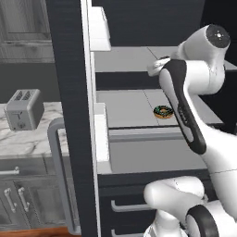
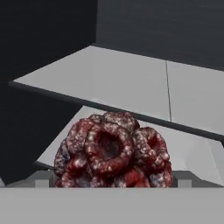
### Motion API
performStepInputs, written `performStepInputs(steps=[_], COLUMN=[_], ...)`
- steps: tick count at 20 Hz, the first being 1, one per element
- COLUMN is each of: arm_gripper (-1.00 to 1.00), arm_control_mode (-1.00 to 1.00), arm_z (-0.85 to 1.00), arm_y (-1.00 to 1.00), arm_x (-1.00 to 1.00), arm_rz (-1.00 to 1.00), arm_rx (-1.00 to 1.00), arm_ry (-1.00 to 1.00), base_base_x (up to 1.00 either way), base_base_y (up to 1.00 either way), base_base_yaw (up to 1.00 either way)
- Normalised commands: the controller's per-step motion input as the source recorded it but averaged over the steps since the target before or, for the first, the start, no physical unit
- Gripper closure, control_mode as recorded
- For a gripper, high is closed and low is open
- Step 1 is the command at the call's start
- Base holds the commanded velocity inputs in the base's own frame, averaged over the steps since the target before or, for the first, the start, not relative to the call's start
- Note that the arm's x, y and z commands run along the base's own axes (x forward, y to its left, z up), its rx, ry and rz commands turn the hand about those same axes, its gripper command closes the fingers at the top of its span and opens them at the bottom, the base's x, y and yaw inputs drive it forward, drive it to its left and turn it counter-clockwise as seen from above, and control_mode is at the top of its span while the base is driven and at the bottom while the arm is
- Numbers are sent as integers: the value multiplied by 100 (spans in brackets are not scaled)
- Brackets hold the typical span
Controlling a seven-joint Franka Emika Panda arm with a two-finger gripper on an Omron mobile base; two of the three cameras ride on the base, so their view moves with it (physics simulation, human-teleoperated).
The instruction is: Take the cake and donut from the fridge and place them on the empty tray on the dining counter.
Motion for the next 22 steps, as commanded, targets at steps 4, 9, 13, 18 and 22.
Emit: performStepInputs(steps=[4, 9, 13, 18, 22], arm_gripper=[100, 100, 100, 100, 100], arm_control_mode=[-100, -100, -100, -100, -100], arm_z=[-2, -1, 0, -5, 0], arm_y=[-3, -1, -19, -21, -3], arm_x=[-100, -100, -100, -87, -94], arm_rz=[-3, -3, -4, -6, -7], arm_rx=[0, 0, 2, 0, 2], arm_ry=[3, 3, 0, 0, 0], base_base_x=[0, 0, 0, 0, 0], base_base_y=[0, 0, 0, 0, 0], base_base_yaw=[0, 0, 0, 0, 0])
